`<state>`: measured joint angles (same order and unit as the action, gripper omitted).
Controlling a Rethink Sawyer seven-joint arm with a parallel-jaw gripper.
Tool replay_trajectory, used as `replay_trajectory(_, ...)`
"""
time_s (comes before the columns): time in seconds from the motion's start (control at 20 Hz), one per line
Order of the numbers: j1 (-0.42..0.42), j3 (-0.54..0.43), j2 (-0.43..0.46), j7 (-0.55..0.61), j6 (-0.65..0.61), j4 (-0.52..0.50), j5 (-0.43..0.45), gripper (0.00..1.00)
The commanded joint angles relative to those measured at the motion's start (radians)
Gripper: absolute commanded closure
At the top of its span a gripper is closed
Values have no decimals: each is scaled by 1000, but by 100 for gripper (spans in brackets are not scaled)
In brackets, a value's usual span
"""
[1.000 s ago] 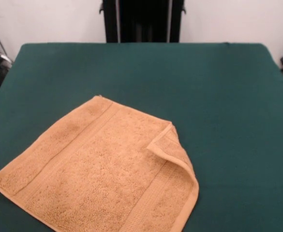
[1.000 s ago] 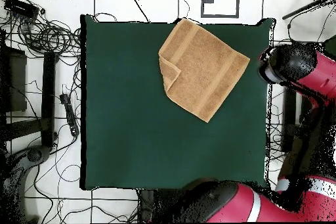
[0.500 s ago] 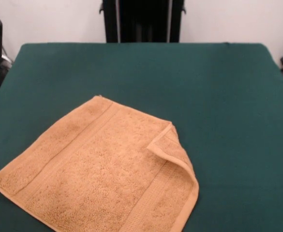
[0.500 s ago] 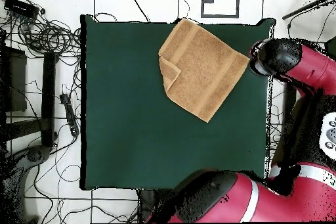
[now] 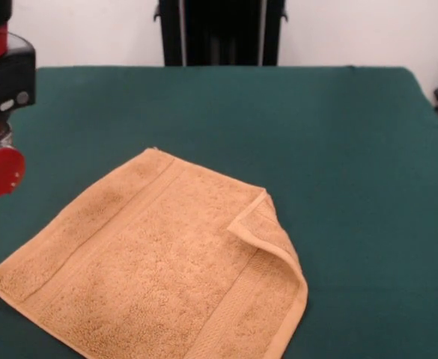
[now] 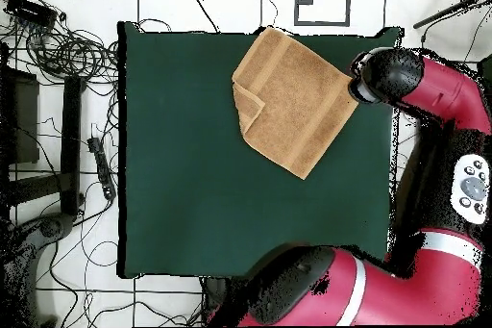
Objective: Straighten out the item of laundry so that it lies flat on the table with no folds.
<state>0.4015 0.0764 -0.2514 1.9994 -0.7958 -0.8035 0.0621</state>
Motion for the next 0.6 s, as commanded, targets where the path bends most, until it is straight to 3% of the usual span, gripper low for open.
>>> replay_trajectory(0.05, -91, -123, 14, 9, -36, -88, -19, 0)
replay_trajectory(0.25, -136, -91, 18, 81, -52, -78, -16, 0)
replay_trajectory(0.6, -163, -87, 52, 83, -38, -71, -16, 0)
